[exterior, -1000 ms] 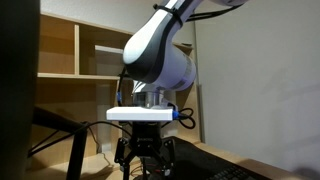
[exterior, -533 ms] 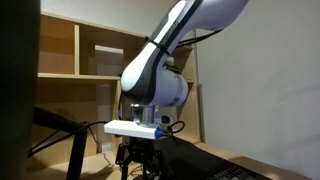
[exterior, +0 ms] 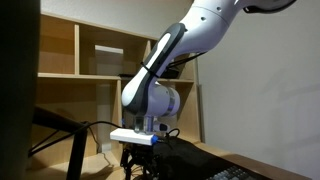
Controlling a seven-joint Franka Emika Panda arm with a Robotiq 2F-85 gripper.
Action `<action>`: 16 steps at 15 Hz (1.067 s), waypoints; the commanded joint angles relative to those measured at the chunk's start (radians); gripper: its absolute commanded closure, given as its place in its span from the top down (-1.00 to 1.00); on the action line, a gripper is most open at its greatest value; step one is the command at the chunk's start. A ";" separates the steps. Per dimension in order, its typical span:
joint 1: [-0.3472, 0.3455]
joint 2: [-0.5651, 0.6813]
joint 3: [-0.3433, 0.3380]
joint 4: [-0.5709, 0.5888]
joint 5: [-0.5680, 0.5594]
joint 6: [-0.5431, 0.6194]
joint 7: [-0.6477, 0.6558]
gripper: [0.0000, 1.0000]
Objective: Move the bottle to the right
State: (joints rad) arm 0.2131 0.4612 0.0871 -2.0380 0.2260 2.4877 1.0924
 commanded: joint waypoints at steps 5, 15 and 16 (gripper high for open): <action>-0.182 0.034 -0.045 0.317 0.007 -0.565 -0.382 1.00; -0.121 -0.030 -0.042 0.223 -0.006 -0.652 -0.500 1.00; -0.115 -0.053 -0.039 0.190 -0.005 -0.678 -0.525 1.00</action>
State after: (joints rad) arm 0.0777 0.4622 0.0431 -1.7726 0.2314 1.8536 0.6390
